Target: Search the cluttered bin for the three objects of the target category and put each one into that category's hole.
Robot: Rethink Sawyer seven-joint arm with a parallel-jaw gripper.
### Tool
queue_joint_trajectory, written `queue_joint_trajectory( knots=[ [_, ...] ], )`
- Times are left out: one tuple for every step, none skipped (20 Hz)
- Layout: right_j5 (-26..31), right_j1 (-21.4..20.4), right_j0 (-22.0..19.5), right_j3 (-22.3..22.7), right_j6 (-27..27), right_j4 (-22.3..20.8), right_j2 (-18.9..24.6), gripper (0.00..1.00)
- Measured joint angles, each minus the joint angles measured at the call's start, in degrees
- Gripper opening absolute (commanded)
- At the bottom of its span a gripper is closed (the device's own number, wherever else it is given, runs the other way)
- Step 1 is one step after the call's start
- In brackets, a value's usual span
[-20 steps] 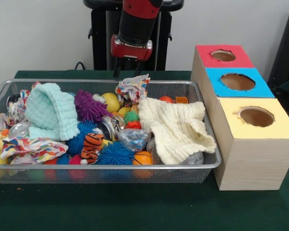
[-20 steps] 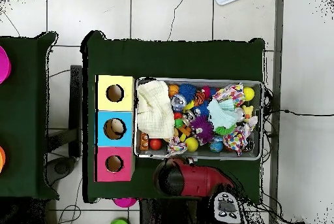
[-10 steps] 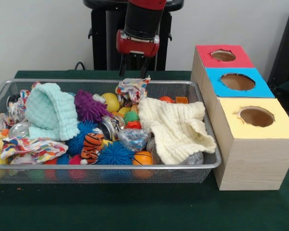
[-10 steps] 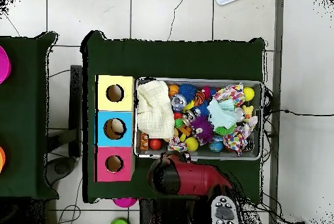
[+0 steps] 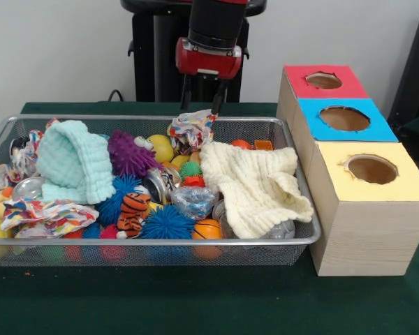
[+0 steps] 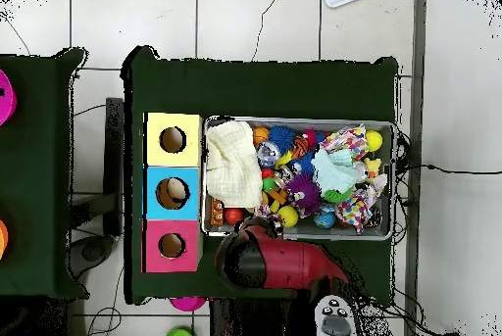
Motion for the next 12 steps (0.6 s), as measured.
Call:
queue_joint_trajectory(
  knots=[
    [0.0, 0.0, 0.0, -0.1, 0.0, 0.0, 0.2, 1.0],
    [0.0, 0.0, 0.0, -0.1, 0.0, 0.0, 0.3, 1.0],
    [0.0, 0.0, 0.0, -0.1, 0.0, 0.1, 0.5, 1.0],
    [0.0, 0.0, 0.0, -0.1, 0.0, 0.0, 0.6, 1.0],
    [0.0, 0.1, 0.0, -0.2, 0.0, 0.1, 0.7, 1.0],
    [0.0, 0.2, 0.0, -0.2, 0.0, 0.1, 0.8, 1.0],
    [0.0, 0.3, 0.0, -0.3, 0.0, 0.1, 0.8, 1.0],
    [0.0, 0.7, 0.0, -0.4, 0.0, 0.0, 0.9, 1.0],
    [0.0, 1.0, 0.0, -0.5, 0.0, 0.0, 0.9, 1.0],
    [0.0, 1.3, 0.0, -0.6, 0.0, 0.0, 0.9, 1.0],
    [0.0, 1.6, 0.0, -0.7, 0.0, 0.0, 0.9, 1.0],
    [0.0, 1.6, 0.0, -0.8, 0.0, 0.0, 0.9, 1.0]
  ],
)
